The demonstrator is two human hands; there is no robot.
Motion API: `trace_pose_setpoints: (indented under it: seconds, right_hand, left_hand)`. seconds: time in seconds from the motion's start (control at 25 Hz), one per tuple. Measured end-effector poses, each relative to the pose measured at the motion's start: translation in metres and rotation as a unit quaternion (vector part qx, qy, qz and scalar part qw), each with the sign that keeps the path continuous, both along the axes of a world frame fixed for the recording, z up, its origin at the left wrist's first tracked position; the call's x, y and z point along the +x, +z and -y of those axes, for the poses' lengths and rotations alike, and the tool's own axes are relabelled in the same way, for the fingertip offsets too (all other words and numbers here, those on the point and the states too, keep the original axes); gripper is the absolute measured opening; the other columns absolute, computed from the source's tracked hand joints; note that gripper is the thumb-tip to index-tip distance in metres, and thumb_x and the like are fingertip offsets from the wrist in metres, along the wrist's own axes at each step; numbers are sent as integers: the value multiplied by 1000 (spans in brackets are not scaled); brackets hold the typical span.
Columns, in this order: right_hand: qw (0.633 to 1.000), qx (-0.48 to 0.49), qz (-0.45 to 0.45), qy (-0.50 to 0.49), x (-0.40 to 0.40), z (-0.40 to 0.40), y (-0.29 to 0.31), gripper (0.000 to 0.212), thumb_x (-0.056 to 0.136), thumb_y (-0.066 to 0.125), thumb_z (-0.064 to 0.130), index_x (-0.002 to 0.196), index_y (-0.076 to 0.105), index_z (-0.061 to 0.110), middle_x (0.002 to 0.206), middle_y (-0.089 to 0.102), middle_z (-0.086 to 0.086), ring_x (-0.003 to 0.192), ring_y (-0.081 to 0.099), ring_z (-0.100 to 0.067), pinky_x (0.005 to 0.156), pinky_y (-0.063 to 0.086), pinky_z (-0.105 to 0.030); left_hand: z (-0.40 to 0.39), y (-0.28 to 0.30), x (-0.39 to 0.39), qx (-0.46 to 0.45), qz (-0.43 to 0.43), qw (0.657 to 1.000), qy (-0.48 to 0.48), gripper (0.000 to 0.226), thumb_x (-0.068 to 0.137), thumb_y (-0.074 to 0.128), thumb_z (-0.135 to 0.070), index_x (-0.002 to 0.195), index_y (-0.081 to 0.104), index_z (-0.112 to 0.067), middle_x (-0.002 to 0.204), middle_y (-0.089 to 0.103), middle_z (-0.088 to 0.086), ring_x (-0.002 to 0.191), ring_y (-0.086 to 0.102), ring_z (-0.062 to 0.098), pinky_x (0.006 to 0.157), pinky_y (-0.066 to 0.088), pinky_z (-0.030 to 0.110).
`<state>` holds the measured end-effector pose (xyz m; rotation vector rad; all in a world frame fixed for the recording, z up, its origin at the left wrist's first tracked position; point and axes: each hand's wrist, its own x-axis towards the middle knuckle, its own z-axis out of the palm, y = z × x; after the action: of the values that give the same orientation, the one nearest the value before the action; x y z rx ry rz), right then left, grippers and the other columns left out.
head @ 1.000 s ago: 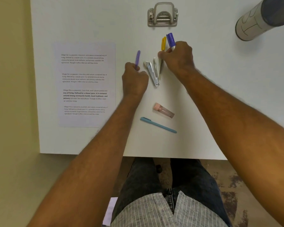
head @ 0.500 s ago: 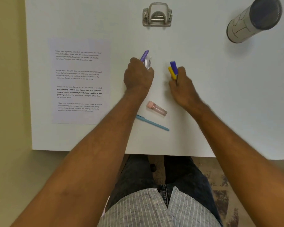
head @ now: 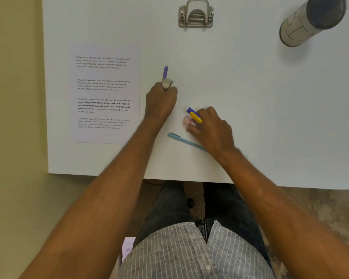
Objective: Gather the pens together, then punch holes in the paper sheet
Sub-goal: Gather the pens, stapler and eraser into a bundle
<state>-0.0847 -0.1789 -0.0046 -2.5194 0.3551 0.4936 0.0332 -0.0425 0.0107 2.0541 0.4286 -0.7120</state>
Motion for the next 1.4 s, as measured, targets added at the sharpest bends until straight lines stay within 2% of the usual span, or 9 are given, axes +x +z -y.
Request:
trace_pose_setpoints:
  seconds: [0.12,0.24,0.4,0.56,0.68,0.76,0.92,1.16,1.4]
  right_hand:
    - [1000,16,-9,-2,5,5,1,26,94,67,40,102,56,17,96,57,-1,73,60,-26,64,47,-35]
    - [1000,-13,-14,3,5,12,10,26,90,65,37,97,48,19,80,57,1,66,54,-27,62,40,-32]
    - [999,-5,-26,37,-11,14,15,27,92,65,47,93,59,21,77,65,3,69,62,-22,66,54,-36]
    - [994,-2,-45,101,-35,-3,12,34,91,68,56,96,65,22,88,66,3,76,63,-19,65,49,-31]
    - [995,-3,-43,86,-39,-12,6,35,97,62,51,90,63,17,92,56,-1,68,58,-20,53,36,-25]
    - [997,20,-50,47,-38,-12,6,31,95,66,45,89,59,15,91,54,-2,67,55,-21,51,32,-24]
    - [986,97,-48,-127,-30,12,13,25,86,71,33,88,56,13,75,61,1,66,58,-19,58,45,-33]
    - [904,214,-22,-368,-18,94,17,26,89,68,25,97,59,2,78,56,2,72,55,-14,69,51,-37]
    - [887,160,37,-431,2,180,14,17,89,66,30,93,56,17,79,57,2,75,59,-17,75,59,-41]
  left_hand:
    - [-14,10,-35,-4,-18,1000,-7,10,81,53,-26,73,49,-27,77,59,-8,73,60,19,68,48,31]
    - [-25,10,-72,11,-23,999,-19,14,90,59,-18,82,53,-27,75,52,-10,67,49,7,62,38,27]
    - [-39,0,-104,15,-22,999,30,5,98,61,-21,100,57,-18,82,56,-7,74,53,8,63,42,22]
    - [-44,-5,-113,26,-20,998,45,8,101,59,-26,101,56,-18,81,57,-6,76,56,14,69,50,28]
    - [-44,-7,-113,32,-20,998,42,10,102,58,-28,101,54,-18,80,56,-5,78,58,19,78,58,38]
    - [-42,-6,-112,24,-23,998,46,9,103,57,-27,98,54,-19,79,56,-3,73,57,17,73,57,35]
    - [-24,-2,-108,-20,-36,998,46,5,104,55,-25,100,55,-22,84,60,4,70,59,17,61,53,23]
    - [64,4,-90,-127,-106,986,10,29,105,53,-17,134,53,-14,105,65,8,83,65,18,73,61,28]
    - [188,2,-58,-176,-124,974,-73,19,106,55,-20,124,56,-15,110,66,9,104,68,26,95,61,48]
